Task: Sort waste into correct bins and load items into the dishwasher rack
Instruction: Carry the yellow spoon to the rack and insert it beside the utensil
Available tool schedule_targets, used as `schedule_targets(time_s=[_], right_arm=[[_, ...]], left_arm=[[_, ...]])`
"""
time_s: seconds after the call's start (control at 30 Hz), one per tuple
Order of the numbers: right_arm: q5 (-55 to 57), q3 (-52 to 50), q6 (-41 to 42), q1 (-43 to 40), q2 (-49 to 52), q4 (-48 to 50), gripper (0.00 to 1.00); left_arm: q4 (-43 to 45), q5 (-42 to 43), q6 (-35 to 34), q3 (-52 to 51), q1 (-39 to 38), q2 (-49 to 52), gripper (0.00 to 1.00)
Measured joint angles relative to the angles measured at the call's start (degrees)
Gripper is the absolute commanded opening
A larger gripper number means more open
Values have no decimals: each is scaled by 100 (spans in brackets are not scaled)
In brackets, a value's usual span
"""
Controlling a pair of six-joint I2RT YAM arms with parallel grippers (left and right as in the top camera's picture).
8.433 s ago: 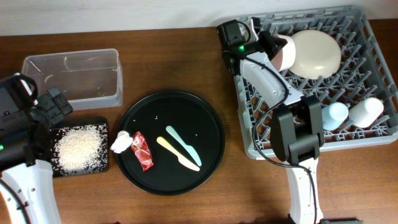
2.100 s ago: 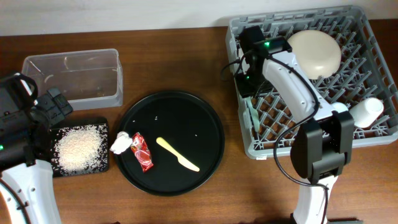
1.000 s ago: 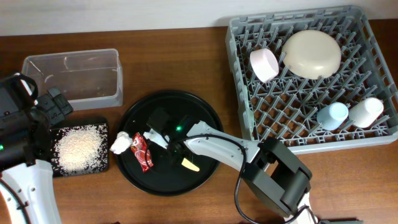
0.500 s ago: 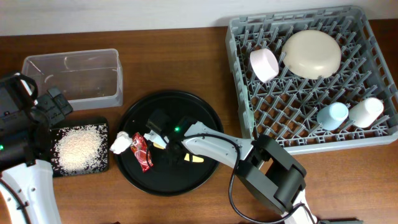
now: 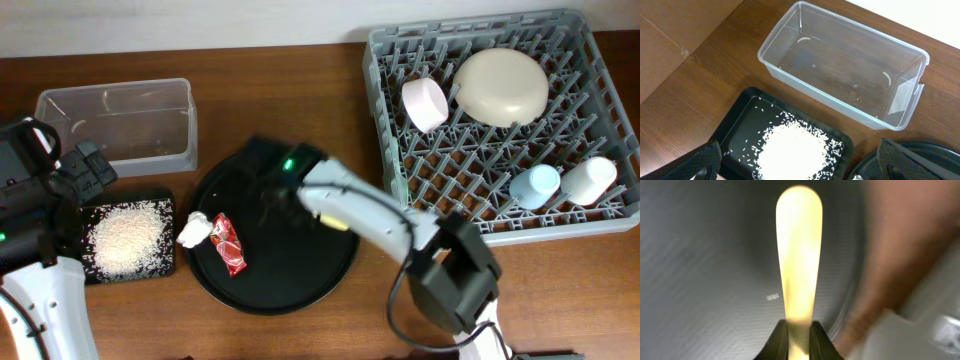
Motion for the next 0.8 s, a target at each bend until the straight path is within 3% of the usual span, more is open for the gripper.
schedule_targets(time_s=[0.2,0.47,0.73,0.77,0.8], right_arm=[[118,1270,564,-1182,-94,-804,9],[-470,1451,560,-2924,-116,-1078,9],[-1106,946,341,-3244,-114,-916,9],[-1161,822,295,-3198,-103,-868,10],[-1200,728,260,-3143,-103,-855,19]], left_arm=[[0,0,0,0,0,0,99],[2,0,0,0,0,0,99],[2,0,0,0,0,0,99],[2,0,0,0,0,0,99],[2,0,0,0,0,0,99]])
